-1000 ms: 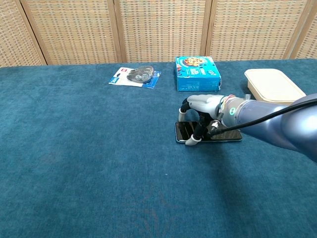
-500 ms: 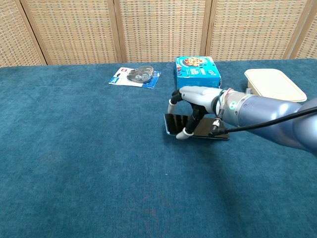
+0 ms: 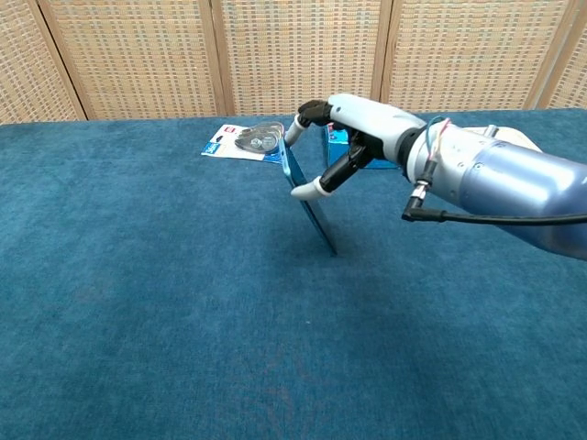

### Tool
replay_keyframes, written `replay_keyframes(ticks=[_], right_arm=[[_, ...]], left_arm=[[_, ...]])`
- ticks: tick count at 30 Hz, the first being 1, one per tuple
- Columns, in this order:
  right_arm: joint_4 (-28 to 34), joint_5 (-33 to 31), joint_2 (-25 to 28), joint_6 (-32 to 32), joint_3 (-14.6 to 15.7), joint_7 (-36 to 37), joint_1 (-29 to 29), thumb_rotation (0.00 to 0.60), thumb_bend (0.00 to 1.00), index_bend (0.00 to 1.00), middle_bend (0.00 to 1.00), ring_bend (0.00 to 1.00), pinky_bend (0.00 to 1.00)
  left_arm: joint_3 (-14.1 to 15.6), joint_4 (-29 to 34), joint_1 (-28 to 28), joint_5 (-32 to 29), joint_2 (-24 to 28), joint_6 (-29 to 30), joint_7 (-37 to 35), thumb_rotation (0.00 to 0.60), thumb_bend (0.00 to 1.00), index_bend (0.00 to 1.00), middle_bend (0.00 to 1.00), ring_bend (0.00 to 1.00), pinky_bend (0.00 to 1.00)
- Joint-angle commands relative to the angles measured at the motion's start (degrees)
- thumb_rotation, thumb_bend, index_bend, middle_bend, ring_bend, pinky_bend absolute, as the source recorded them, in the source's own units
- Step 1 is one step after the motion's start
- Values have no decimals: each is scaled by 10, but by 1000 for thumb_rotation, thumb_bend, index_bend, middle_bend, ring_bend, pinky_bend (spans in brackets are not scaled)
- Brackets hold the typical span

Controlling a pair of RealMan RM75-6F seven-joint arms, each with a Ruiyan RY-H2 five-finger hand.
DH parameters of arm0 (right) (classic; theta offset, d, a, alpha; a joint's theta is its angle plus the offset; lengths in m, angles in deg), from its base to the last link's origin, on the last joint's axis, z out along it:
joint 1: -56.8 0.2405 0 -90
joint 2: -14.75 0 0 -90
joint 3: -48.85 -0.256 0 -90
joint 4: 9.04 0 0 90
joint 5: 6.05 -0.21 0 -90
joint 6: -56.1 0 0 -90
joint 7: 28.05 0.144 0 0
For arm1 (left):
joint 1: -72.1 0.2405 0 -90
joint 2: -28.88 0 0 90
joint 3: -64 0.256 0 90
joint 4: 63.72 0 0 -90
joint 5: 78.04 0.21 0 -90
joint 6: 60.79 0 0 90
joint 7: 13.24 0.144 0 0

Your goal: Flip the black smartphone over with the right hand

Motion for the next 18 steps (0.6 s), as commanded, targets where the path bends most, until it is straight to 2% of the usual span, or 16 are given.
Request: replay_keyframes(ticks=[1,7,9,11,13,14,18], right_arm=[[1,30,7,-13,-1,61,-26,600,440,497,0,0,0],[-26,52,18,-4,15,133,-55,600,440,488,0,0,0],[-33,68,25,4,26,163,-65,600,440,393,0,0,0],[-38,86,33,9,34,194,-74,600,440,166,0,0,0],[-50,115,46,14,49,235,-86,600,430,33,0,0,0],[-58,129,51,12,56,247,-90,600,408,1,0,0,0],[-93,181,67,-16,81,264,-107,600,351,0,0,0,0]], left_arm=[[0,1,0,-1,0,0,0,600,0,0,0,0,0],[0,2,0,-1,0,0,1,600,0,0,0,0,0],[0,2,0,-1,0,0,1,600,0,0,0,0,0],[0,2,0,-1,0,0,2,600,0,0,0,0,0],[0,2,0,-1,0,1,3,600,0,0,0,0,0],[0,2,0,-1,0,1,3,600,0,0,0,0,0],[0,2,0,0,-1,2,5,600,0,0,0,0,0]])
